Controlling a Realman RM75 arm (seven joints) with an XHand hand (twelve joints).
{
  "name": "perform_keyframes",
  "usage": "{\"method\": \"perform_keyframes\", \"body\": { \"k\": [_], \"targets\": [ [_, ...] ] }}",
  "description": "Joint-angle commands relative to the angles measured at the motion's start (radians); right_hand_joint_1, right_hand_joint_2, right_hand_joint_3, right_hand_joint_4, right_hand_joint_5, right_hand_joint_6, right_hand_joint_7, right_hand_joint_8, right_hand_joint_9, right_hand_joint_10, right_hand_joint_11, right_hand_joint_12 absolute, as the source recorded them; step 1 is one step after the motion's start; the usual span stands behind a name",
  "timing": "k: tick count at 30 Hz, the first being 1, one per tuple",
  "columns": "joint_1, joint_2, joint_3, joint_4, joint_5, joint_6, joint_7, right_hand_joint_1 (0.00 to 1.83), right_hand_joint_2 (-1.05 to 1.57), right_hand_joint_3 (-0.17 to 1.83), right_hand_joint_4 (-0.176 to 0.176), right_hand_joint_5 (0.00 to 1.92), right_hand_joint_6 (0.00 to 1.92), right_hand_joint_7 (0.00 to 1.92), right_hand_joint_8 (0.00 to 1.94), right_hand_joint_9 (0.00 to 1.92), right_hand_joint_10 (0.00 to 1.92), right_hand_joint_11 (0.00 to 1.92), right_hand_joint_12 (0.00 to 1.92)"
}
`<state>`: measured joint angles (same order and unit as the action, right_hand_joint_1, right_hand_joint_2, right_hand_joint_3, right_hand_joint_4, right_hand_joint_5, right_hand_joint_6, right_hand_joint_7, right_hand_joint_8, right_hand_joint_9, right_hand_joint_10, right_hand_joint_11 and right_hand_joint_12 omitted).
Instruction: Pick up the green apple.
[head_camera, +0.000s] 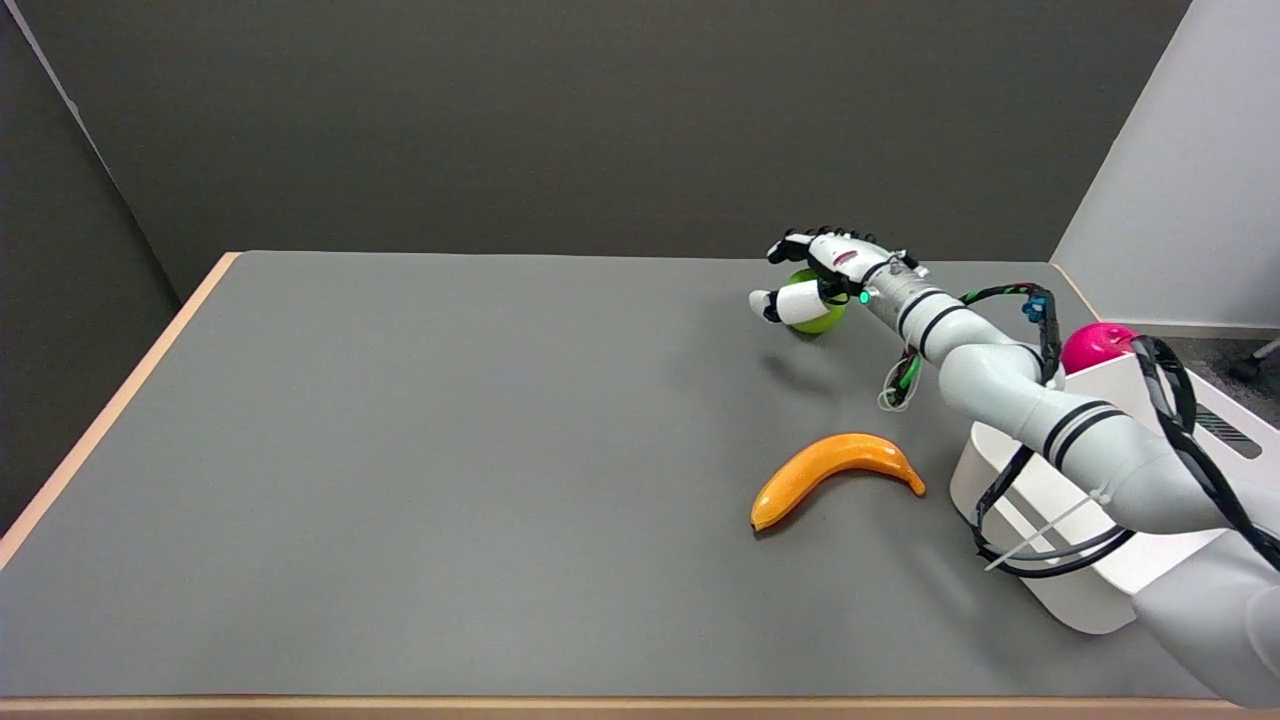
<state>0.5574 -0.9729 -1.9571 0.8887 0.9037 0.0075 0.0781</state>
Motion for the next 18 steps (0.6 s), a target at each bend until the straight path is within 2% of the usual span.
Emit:
{"method": "perform_keyframes", "body": {
  "k": [1, 18],
  "targets": [
    [0.023, -0.022, -0.017, -0.069, 0.038, 0.023, -0.002, 0.41, 0.55, 0.95, 0.06, 0.24, 0.53, 0.23, 0.37, 0.06, 0.62, 0.0, 1.06],
    [-0.001, 0.017, -0.015, -0.045, 0.037, 0.023, -0.001, 0.5, 0.55, 0.96, 0.064, 0.25, 0.55, 0.23, 0.38, 0.07, 0.62, 0.0, 1.04]
  ]
}}
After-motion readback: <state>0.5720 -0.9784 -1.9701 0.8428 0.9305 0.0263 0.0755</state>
